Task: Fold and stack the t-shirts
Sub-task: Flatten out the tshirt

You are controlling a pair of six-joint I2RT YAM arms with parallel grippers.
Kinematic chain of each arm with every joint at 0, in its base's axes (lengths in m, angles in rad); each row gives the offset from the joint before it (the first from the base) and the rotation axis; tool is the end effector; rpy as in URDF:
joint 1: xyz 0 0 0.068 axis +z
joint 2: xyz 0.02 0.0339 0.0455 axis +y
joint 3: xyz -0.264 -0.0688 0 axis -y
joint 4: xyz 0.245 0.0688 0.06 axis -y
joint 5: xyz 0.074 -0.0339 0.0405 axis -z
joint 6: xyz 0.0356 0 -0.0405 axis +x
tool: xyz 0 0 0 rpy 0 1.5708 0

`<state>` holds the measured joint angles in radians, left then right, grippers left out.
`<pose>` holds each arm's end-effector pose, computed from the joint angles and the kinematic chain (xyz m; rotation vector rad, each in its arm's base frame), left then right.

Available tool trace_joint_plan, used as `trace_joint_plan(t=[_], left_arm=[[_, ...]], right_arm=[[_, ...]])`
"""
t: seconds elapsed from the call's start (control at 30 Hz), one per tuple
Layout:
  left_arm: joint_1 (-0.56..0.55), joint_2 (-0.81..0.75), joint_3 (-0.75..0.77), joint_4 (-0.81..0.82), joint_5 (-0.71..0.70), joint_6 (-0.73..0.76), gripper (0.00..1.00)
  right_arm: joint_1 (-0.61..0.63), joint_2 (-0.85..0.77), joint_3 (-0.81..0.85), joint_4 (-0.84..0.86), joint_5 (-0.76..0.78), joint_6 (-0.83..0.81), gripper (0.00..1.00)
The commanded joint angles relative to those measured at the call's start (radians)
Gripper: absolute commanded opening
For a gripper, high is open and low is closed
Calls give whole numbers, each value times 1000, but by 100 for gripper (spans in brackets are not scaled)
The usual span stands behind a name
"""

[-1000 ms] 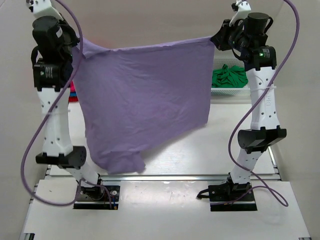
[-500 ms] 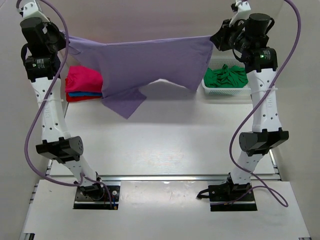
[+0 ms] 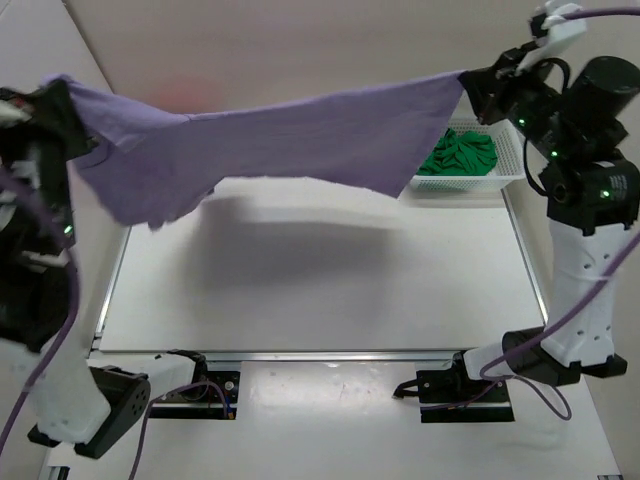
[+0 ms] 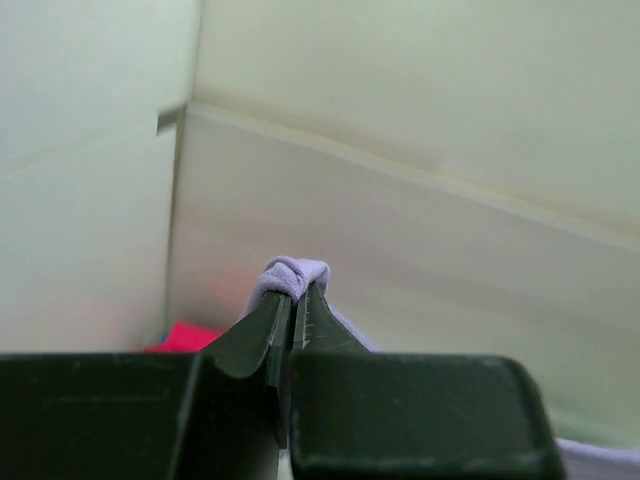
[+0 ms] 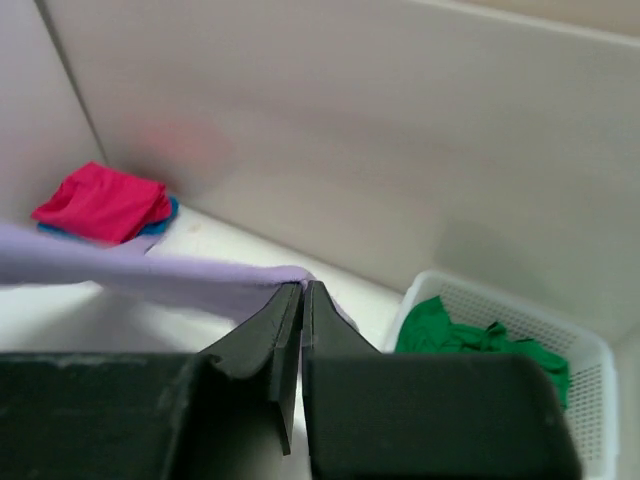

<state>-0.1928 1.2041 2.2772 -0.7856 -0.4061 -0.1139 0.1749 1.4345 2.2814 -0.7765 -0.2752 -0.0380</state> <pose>0.0929 -0.0038 0.6341 -0.2973 1.2730 -0.0012 0.2046 0.0460 0.6060 -0.3797 1.4627 0.3162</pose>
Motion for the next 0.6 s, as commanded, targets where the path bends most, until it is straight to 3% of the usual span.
trace_joint_plan(t=[0.0, 0.27, 0.57], left_arm=[[-100, 12, 74, 9, -184, 68, 0], [-134, 67, 96, 23, -206, 102, 0], [62, 273, 123, 39, 7, 37, 0]], right_arm=[[-46, -14, -7, 39, -28, 1, 0], [-25, 84, 23, 43, -35, -2, 0], [-9, 263, 110, 78, -27, -23, 0]])
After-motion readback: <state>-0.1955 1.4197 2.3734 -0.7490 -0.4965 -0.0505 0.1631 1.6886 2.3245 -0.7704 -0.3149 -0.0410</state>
